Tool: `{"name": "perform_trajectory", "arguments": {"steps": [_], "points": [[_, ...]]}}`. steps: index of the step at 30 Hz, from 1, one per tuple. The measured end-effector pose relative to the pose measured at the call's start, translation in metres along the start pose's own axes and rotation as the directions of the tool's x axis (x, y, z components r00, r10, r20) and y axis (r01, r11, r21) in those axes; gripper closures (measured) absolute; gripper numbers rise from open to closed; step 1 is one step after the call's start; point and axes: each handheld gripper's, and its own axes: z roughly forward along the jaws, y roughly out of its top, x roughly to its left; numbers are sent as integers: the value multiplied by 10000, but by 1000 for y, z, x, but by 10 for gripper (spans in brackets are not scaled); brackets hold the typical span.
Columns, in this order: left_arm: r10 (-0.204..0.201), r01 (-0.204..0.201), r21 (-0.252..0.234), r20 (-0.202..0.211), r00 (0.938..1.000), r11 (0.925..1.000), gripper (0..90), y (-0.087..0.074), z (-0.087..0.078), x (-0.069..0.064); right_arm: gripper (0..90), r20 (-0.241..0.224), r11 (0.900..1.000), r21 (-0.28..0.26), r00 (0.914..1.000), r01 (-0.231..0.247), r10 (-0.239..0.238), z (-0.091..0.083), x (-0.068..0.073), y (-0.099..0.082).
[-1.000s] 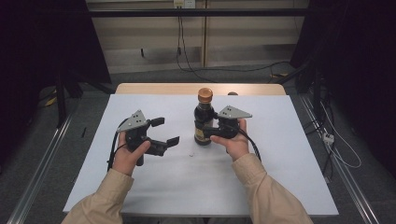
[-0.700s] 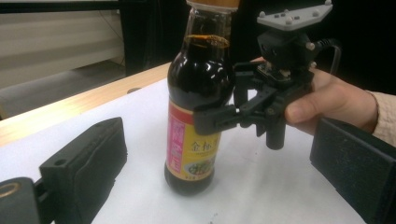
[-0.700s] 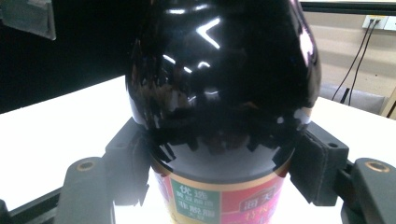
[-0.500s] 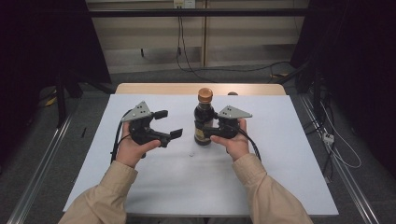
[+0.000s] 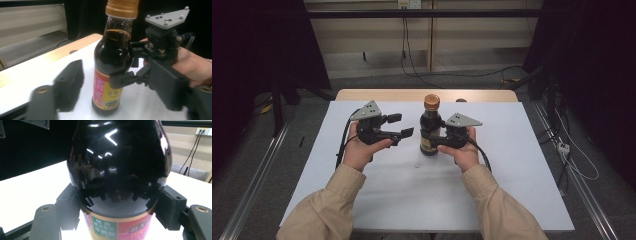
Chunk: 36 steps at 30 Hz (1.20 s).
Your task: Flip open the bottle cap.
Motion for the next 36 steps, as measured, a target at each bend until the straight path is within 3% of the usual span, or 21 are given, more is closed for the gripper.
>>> {"name": "perform_trajectory", "arguments": {"steps": [2,4,6,11,16,22,25,27,31,36], "points": [[-60,60,97,-26,10000,9999,431,3,1,0,304,-3,10000,3,10000,2,-2,0,0,0],[13,-5,274,-297,9996,9996,457,7,3,0,304,-1,10000,0,10000,9,-9,0,0,0],[138,-128,379,-269,9995,9992,496,10,4,0,304,-1,10000,-9,10000,6,-6,0,0,0],[149,-137,253,-471,9988,9996,538,14,6,1,304,2,10000,11,10000,12,-12,0,0,0],[275,-259,456,-341,9990,9986,574,16,10,3,304,4,10000,13,10000,10,-10,0,0,0],[-44,49,332,-151,9999,9994,603,22,13,6,304,2,10000,15,10000,11,-11,0,0,0],[-68,70,477,-58,10000,9988,678,26,15,7,304,1,10000,6,10000,12,-12,0,0,0],[-416,414,411,39,9991,9983,743,28,16,7,304,2,10000,6,10000,13,-13,0,0,0],[-380,372,354,226,9990,9987,898,32,18,8,304,4,10000,3,10000,28,-28,0,0,0],[-264,253,589,182,9995,9979,900,40,23,4,304,19,10000,15,10000,34,-34,0,0,0]]}}
